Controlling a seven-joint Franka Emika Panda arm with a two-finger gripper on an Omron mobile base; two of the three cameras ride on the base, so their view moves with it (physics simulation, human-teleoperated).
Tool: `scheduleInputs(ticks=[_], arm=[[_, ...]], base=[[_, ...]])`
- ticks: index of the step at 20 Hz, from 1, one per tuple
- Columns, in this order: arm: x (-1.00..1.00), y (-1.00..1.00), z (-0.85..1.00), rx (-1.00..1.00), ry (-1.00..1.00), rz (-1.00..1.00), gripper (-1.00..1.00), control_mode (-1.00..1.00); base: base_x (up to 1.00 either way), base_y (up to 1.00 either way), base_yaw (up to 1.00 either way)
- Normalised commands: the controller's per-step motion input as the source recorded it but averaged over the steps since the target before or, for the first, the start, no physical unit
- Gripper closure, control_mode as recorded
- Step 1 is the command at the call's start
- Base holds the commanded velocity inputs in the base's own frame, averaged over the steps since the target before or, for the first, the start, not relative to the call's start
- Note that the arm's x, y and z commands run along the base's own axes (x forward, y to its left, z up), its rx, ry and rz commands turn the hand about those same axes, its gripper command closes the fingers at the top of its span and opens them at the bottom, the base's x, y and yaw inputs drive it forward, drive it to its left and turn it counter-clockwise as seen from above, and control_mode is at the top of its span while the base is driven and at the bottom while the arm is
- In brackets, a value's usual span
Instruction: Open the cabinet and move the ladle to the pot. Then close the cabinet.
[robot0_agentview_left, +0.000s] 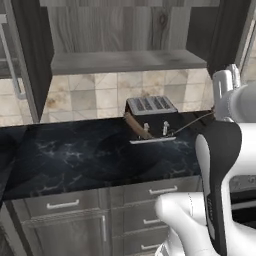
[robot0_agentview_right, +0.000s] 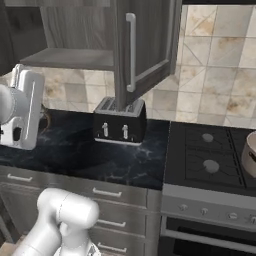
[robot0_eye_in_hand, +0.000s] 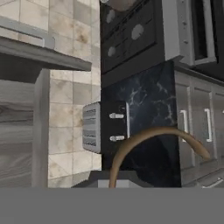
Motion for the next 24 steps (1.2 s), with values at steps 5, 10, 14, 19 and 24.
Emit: scheduleInputs(ticks=[5,10,14,19,24], arm=[[0.00,0.00,0.00,0.00,0.00,0.00,1.00,1.00],[0.00,0.00,0.00,0.00,0.00,0.00,1.00,1.00],[0.00,0.00,0.00,0.00,0.00,0.00,1.00,1.00],[0.00,0.00,0.00,0.00,0.00,0.00,1.00,1.00],[0.00,0.00,0.00,0.00,0.00,0.00,1.00,1.00]], base=[[-1.00,0.00,0.00],[-0.78,-0.54,-0.01],[0.00,-1.00,-0.04],[0.00,-1.00,-0.04],[0.00,-1.00,-0.04]])
